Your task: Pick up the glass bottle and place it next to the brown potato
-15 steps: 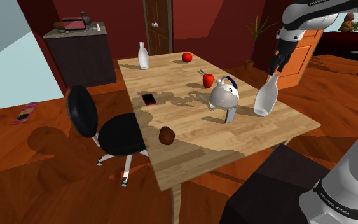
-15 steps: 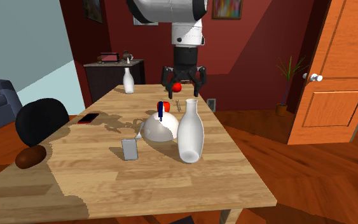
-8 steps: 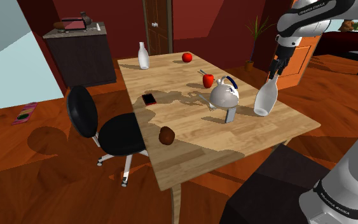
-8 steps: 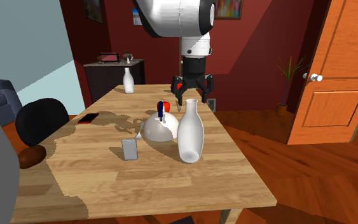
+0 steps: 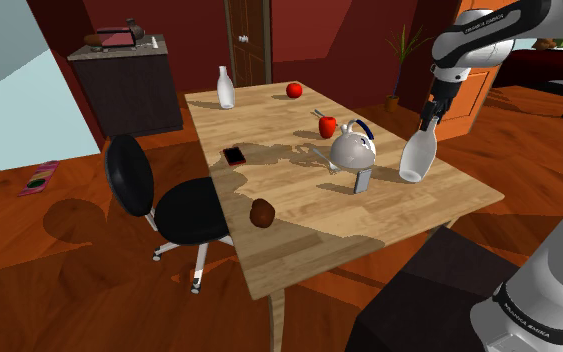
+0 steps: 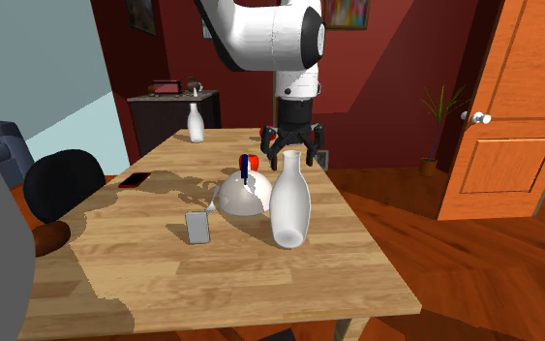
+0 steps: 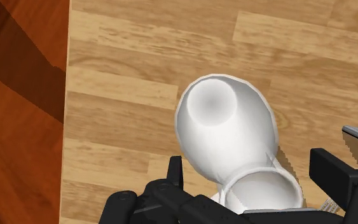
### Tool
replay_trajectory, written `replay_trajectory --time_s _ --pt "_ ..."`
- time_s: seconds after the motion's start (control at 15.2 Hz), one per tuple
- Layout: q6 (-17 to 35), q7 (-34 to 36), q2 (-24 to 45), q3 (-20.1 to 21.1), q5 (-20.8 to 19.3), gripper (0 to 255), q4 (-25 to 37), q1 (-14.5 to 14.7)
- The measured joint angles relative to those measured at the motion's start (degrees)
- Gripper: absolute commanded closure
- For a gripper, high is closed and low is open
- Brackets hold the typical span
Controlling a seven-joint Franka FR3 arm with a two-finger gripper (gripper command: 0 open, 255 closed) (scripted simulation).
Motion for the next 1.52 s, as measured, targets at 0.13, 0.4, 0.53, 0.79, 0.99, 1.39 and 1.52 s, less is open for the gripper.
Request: replay_trajectory --time_s 0.13,0.4,0.53,0.79,0.99,1.39,1.52 --pt "0.02 0.0 0.0 0.0 0.0 0 -0.02 0.0" --pt "0.03 0.0 -0.02 0.0 0.0 255 0.01 0.0" --pt "0.03 0.01 -0.02 0.0 -0.01 255 0.01 0.0" --pt "0.03 0.02 -0.02 0.0 -0.01 255 0.01 0.0" --pt "-0.89 0.1 -0.24 0.03 -0.14 255 0.69 0.01" --pt "-5.22 0.65 -1.47 0.3 -0.81 255 3.98 0.08" --pt "-6.6 0.75 -1.68 0.37 -0.92 255 5.17 0.11"
